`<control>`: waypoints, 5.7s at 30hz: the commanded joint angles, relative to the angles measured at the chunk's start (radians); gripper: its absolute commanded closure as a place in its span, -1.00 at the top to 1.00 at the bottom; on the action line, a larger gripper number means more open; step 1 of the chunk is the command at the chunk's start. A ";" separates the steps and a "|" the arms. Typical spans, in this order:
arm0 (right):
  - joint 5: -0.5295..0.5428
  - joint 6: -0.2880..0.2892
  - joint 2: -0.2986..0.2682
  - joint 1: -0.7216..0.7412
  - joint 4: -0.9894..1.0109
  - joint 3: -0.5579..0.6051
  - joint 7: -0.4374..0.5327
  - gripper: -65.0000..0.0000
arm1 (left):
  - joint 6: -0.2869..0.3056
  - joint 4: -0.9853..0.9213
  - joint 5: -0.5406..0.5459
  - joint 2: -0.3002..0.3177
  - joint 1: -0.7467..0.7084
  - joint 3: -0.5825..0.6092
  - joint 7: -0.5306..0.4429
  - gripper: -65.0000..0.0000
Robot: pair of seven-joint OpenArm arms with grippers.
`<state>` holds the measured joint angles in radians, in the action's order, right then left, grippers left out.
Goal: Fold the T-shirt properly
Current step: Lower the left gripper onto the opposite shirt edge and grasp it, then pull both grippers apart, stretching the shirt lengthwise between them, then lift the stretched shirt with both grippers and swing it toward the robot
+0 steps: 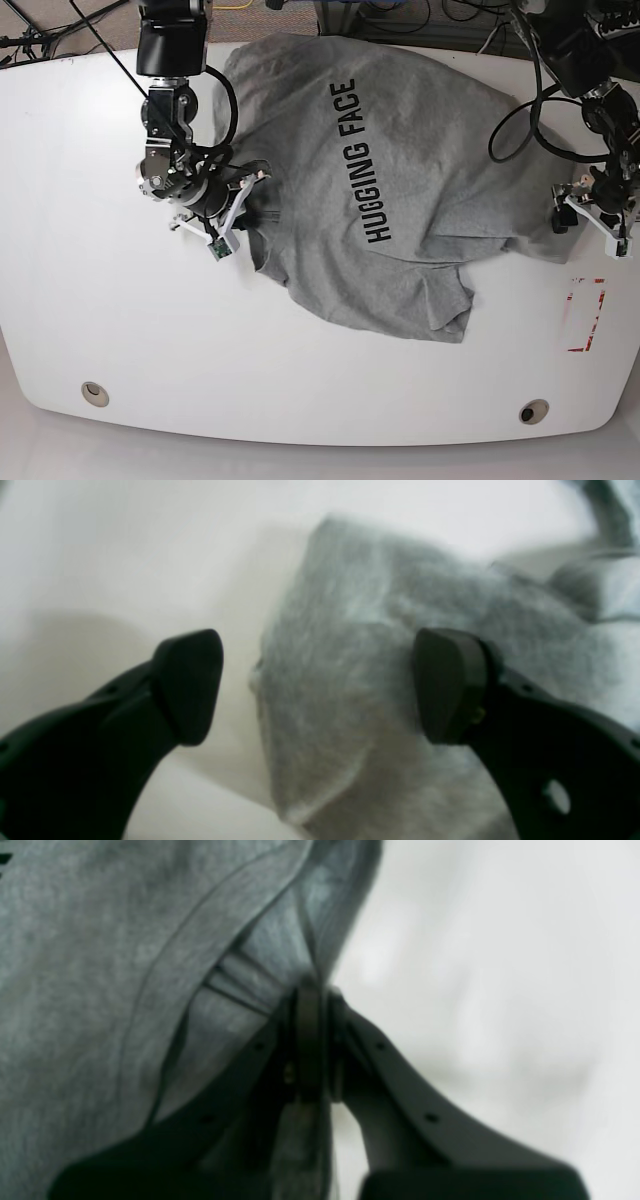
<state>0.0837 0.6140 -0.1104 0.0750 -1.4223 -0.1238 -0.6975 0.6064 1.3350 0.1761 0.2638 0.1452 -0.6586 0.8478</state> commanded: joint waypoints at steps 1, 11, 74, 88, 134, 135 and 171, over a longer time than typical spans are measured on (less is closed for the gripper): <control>0.008 0.008 -0.025 0.013 -0.045 -0.039 -0.011 -1.00 | 0.001 -0.054 0.013 0.014 0.029 0.007 -0.052 0.74; 0.009 0.015 -0.050 0.004 -0.075 -0.105 -0.025 -1.00 | 0.003 -0.164 0.021 0.020 0.039 0.026 -0.090 0.78; 0.003 0.028 -0.067 -0.075 -0.201 -0.306 -0.080 -1.00 | 0.054 -0.357 -0.006 0.046 0.158 0.129 -0.140 -1.00; 0.003 0.030 0.005 -0.131 -0.346 -0.298 -0.116 -1.00 | 0.036 -0.294 0.001 0.056 0.261 0.150 -0.106 -1.00; 0.028 0.044 -0.176 0.332 -0.390 -0.239 -0.258 -0.98 | 0.068 0.253 0.026 0.016 0.426 0.144 0.181 -0.94; 0.031 0.048 -0.175 0.351 -0.386 -0.229 -0.258 -0.99 | 0.069 0.265 0.027 0.015 0.435 0.142 0.176 -0.94; 0.027 0.080 -0.344 1.179 -0.248 0.019 -0.439 -1.00 | 0.092 0.243 0.034 0.091 1.030 0.156 0.268 -0.96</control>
<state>0.1566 0.7128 -0.4355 1.1912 -1.6543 -0.0978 -1.1557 0.7109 1.5661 0.2367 0.3252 1.1198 -0.5003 1.1400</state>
